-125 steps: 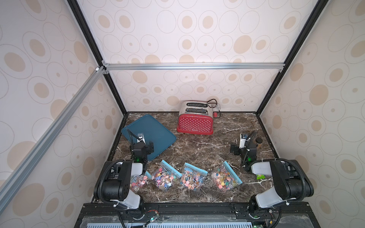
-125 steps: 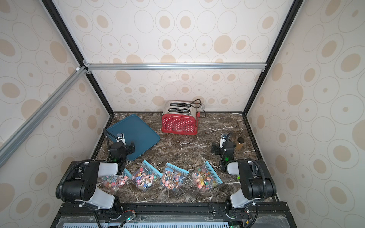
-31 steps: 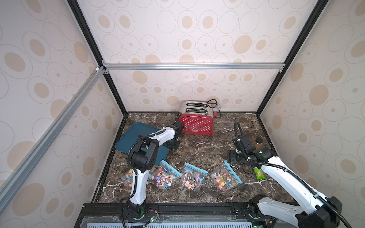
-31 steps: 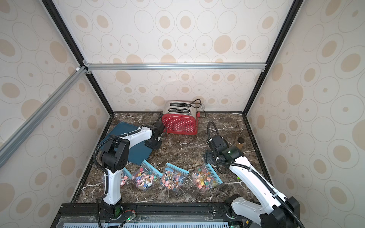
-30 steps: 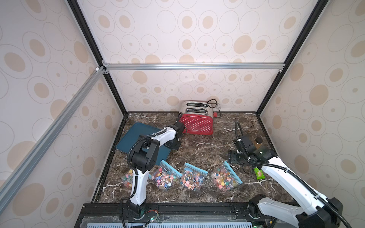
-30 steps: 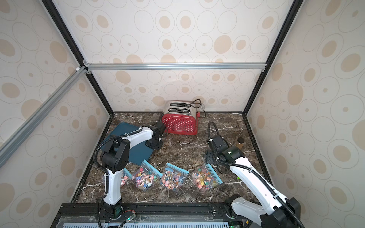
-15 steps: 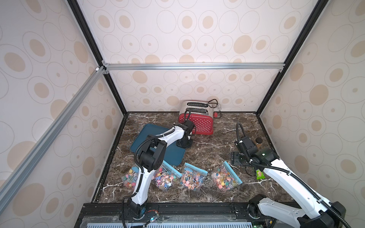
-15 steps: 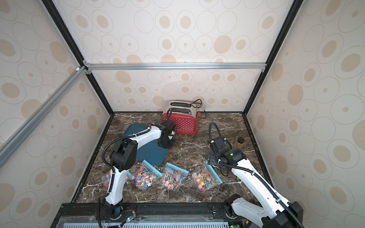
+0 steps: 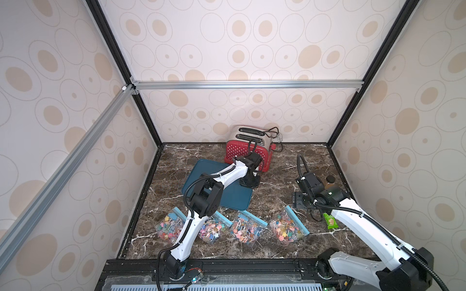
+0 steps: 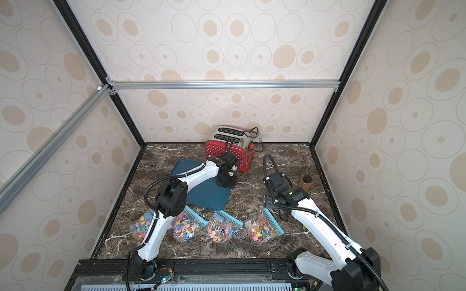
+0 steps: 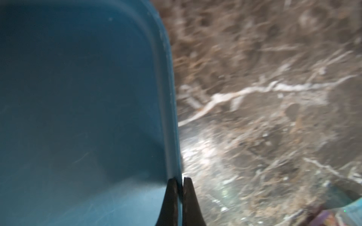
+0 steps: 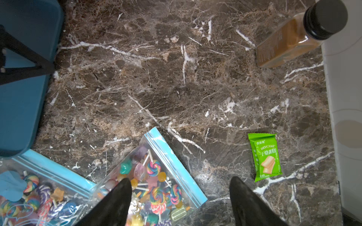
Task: Pour candies out of the ziploc bag
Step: Move the tray to the center of the board.
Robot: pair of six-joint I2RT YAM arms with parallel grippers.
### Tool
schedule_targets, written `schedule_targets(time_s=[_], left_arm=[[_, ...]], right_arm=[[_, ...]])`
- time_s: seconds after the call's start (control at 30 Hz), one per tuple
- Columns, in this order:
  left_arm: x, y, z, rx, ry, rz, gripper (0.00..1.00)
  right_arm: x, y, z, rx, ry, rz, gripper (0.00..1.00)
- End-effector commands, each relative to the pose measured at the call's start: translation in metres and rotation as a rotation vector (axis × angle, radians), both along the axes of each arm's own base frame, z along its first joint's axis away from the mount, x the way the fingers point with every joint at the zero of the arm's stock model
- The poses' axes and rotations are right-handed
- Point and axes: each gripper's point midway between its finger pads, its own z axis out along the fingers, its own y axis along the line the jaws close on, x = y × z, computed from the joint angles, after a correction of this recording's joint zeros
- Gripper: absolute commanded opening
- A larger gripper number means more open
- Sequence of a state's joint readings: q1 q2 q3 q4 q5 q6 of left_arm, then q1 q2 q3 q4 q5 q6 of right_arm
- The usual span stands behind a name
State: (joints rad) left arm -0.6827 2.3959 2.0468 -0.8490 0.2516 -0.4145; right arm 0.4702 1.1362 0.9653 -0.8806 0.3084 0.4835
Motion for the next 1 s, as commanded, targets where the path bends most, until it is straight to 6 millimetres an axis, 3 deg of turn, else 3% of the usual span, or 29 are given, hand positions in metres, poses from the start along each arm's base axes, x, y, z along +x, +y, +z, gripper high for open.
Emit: schedule_targets(time_s=[0.0,0.43,0.5,0.6,0.67,0.77,0.97], left_arm=[[-0.008,-0.053,0.004,-0.143,0.009,-0.086,0.00],[-0.030,-0.096,0.018,-0.246,0.014,-0.165,0.00],[-0.029,-0.096,0.024,-0.248,-0.001,-0.170,0.11],[-0.023,-0.088,0.038,-0.217,-0.058,-0.164,0.41],[-0.018,-0.075,0.052,-0.160,-0.116,-0.159,0.53],[-0.002,-0.038,0.078,-0.051,-0.197,-0.097,0.54],[0.029,0.077,0.122,0.092,-0.278,0.131,0.50]], right_arm=[[0.013,0.004,0.010,-0.010,-0.041,0.020,0.82],[0.032,0.004,-0.006,-0.010,-0.019,-0.021,0.82],[0.036,0.006,-0.007,-0.005,-0.020,-0.022,0.83],[0.040,0.010,-0.011,0.006,-0.008,-0.015,0.84],[0.040,0.013,-0.014,0.015,0.009,-0.013,0.85],[0.040,0.017,-0.023,0.028,0.045,-0.015,0.84],[0.049,0.040,-0.041,0.098,0.107,0.003,0.82]])
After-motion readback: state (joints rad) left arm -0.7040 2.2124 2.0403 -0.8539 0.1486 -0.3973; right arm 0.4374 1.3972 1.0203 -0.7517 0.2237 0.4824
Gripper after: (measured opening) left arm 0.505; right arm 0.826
